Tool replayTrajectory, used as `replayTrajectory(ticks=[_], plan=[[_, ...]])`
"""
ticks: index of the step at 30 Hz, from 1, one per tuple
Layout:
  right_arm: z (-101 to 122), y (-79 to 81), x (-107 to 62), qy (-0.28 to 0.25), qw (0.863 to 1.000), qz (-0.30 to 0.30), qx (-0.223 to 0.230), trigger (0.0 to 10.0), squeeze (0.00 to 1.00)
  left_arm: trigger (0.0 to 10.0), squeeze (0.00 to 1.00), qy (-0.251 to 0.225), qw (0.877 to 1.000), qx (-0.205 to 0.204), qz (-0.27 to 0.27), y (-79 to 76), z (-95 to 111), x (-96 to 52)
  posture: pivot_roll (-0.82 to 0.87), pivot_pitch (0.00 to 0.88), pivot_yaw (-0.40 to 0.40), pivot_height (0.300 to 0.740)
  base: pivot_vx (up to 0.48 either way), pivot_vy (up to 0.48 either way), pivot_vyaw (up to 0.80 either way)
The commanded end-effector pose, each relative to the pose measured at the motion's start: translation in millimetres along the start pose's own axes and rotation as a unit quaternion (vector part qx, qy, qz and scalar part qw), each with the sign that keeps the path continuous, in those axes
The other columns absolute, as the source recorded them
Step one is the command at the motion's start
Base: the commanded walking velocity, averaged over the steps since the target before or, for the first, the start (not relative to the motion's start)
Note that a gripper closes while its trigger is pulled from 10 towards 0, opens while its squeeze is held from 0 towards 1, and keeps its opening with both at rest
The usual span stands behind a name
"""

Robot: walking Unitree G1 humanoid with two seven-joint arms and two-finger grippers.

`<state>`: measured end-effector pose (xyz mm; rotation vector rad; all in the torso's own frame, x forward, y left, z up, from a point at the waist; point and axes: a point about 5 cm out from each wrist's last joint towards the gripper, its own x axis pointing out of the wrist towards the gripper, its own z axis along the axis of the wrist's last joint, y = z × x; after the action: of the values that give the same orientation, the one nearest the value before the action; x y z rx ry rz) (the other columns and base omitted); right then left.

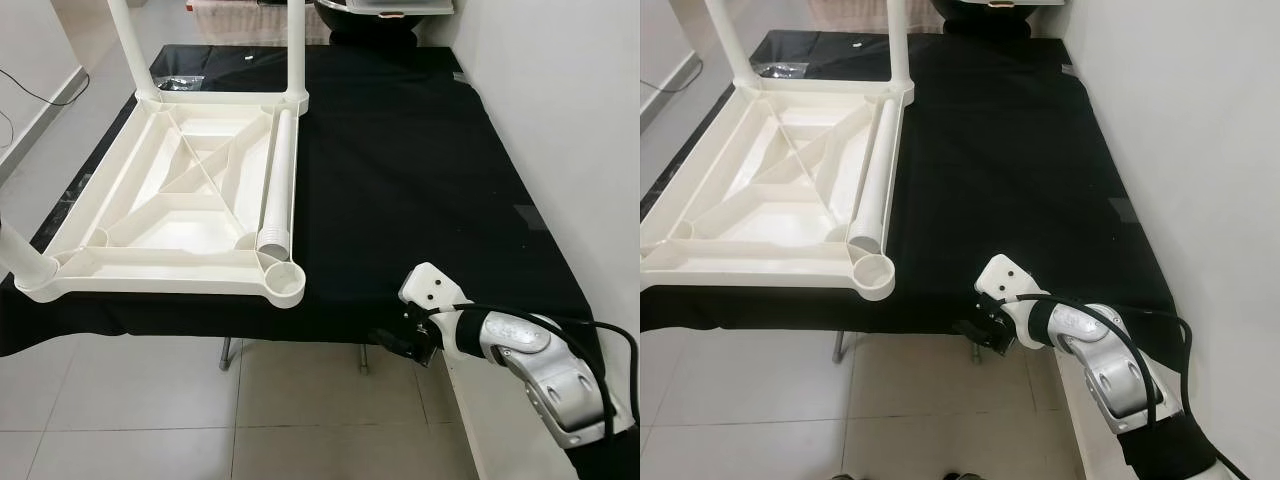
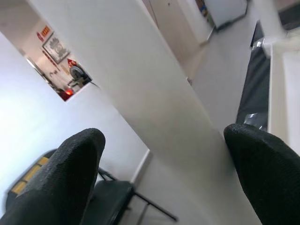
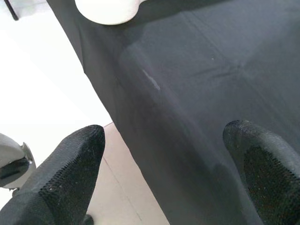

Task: Building children table

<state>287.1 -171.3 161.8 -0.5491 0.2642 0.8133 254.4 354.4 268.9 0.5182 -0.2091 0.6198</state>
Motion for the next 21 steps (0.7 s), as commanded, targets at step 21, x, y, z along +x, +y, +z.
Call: replayTrajectory(ticks=[21], plan=[[-4.6, 2.2, 0.6, 0.002, 1.0, 0.006, -0.001, 10.0, 0.0, 10.0, 0.0, -0.051, 0.975, -0.108, -0.185, -87.1, 19.8, -67.9, 0.13, 0.18, -0.051, 0.74, 0.0, 0.0, 0.0]])
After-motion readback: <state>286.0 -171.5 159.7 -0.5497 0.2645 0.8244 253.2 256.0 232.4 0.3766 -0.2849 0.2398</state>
